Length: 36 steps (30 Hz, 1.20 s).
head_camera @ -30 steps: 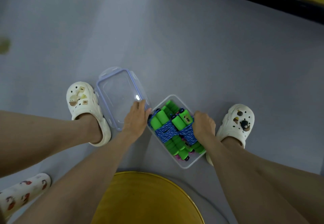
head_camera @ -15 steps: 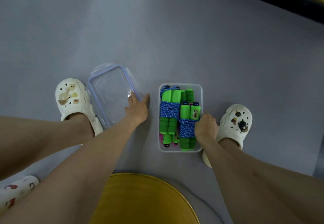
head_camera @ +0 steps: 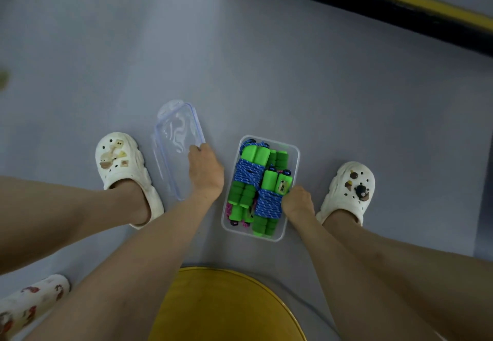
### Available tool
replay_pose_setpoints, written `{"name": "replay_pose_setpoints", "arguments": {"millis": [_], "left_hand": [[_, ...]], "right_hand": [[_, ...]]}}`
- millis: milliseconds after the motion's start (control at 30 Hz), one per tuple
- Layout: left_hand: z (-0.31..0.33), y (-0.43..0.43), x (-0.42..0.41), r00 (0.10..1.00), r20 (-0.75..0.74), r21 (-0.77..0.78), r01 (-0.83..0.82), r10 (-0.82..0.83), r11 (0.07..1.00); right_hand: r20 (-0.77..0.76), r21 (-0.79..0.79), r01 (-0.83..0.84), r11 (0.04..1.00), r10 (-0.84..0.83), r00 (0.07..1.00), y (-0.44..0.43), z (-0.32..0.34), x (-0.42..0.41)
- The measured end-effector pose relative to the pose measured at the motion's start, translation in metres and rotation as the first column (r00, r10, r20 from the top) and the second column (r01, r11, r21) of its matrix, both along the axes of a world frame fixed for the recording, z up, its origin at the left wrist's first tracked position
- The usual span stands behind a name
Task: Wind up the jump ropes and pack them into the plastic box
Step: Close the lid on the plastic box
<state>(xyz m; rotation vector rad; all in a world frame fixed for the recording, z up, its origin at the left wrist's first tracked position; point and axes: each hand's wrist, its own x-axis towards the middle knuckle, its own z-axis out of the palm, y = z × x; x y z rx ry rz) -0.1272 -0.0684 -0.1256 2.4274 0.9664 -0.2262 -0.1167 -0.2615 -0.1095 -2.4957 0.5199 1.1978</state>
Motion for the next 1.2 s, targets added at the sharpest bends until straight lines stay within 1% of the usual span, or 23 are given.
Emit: {"name": "replay_pose_setpoints", "arguments": {"millis": [133, 233, 300, 400, 433, 467, 500, 533, 567, 600, 633, 700, 733, 767, 800, 900, 933, 1000, 1067, 1133, 1200], "left_hand": [[0.033, 0.004, -0.002, 0.994, 0.076, 0.041, -0.087, 0.084, 0.995], [0.056, 0.006, -0.007, 0.986, 0.111, 0.046, -0.131, 0.125, 0.99], [0.074, 0.004, -0.006, 0.978, 0.146, 0.009, -0.149, 0.147, 0.989], [0.102, 0.003, -0.004, 0.973, 0.132, -0.084, -0.181, 0.191, 0.98], [0.109, 0.004, -0.003, 0.966, 0.136, -0.131, -0.204, 0.222, 0.97], [0.113, 0.004, -0.001, 0.945, 0.159, -0.228, -0.247, 0.286, 0.942], [0.118, 0.004, 0.001, 0.91, 0.175, -0.376, -0.291, 0.376, 0.88], [0.122, 0.004, 0.003, 0.873, 0.155, -0.532, -0.32, 0.462, 0.784], [0.126, 0.005, 0.004, 0.854, 0.094, -0.651, -0.336, 0.512, 0.68], [0.129, 0.005, 0.002, 0.859, 0.004, -0.726, -0.35, 0.513, 0.592], [0.131, 0.005, -0.001, 0.878, -0.09, -0.772, -0.36, 0.471, 0.523], [0.131, 0.004, -0.009, 0.916, -0.195, -0.825, -0.346, 0.351, 0.447], [0.126, 0.003, -0.013, 0.926, -0.219, -0.83, -0.343, 0.308, 0.44], [0.12, 0.001, -0.015, 0.929, -0.238, -0.825, -0.347, 0.283, 0.447], [0.113, -0.001, -0.017, 0.932, -0.249, -0.808, -0.35, 0.265, 0.474], [0.093, -0.01, -0.022, 0.947, -0.267, -0.724, -0.319, 0.178, 0.612], [0.085, -0.013, -0.024, 0.95, -0.262, -0.716, -0.308, 0.168, 0.626], [0.067, -0.017, -0.026, 0.953, -0.219, -0.701, -0.302, 0.208, 0.646], [0.05, -0.017, -0.027, 0.958, -0.177, -0.666, -0.286, 0.226, 0.689], [0.034, -0.016, -0.027, 0.959, -0.202, -0.626, -0.284, 0.2, 0.726], [0.014, -0.016, -0.028, 0.953, -0.242, -0.598, -0.296, 0.184, 0.745]], "right_hand": [[0.056, 0.012, 0.021, 1.0, -0.022, 0.998, 0.01, 0.02, 0.0], [0.102, 0.064, 0.036, 0.997, -0.043, 0.994, 0.017, 0.037, 0.002], [0.105, 0.112, 0.052, 0.992, -0.064, 0.992, 0.019, 0.046, 0.006], [0.102, 0.214, 0.088, 0.973, -0.112, 0.989, 0.017, 0.057, 0.007], [0.105, 0.233, 0.123, 0.965, -0.15, 0.983, 0.017, 0.06, 0.007], [0.115, 0.261, 0.16, 0.952, -0.195, 0.974, 0.016, 0.062, 0.008], [0.11, 0.299, 0.215, 0.93, -0.257, 0.96, 0.016, 0.067, 0.007], [0.107, 0.346, 0.275, 0.897, -0.328, 0.938, 0.017, 0.069, 0.008], [0.084, 0.402, 0.344, 0.849, -0.408, 0.909, 0.018, 0.074, 0.008], [0.055, 0.46, 0.411, 0.787, -0.487, 0.872, 0.019, 0.077, 0.008], [0.02, 0.5, 0.472, 0.726, -0.555, 0.832, 0.019, 0.08, 0.009], [-0.023, 0.57, 0.535, 0.624, -0.639, 0.769, 0.017, 0.08, 0.008], [-0.025, 0.593, 0.545, 0.593, -0.662, 0.749, 0.014, 0.078, 0.009], [-0.009, 0.59, 0.546, 0.595, -0.671, 0.741, 0.01, 0.076, 0.008], [0.018, 0.576, 0.547, 0.608, -0.678, 0.735, 0.005, 0.073, 0.008], [0.083, 0.487, 0.556, 0.674, -0.669, 0.738, -0.01, 0.061, 0.003], [0.1, 0.453, 0.548, 0.703, -0.651, 0.752, -0.014, 0.055, 0.002], [0.12, 0.381, 0.523, 0.762, -0.602, 0.789, -0.019, 0.044, 0.001], [0.134, 0.31, 0.455, 0.834, -0.513, 0.848, -0.021, 0.037, 0.0], [0.135, 0.254, 0.396, 0.883, -0.437, 0.889, -0.022, 0.027, 0.0], [0.124, 0.236, 0.375, 0.896, -0.411, 0.903, -0.022, 0.019, 0.0]]}}
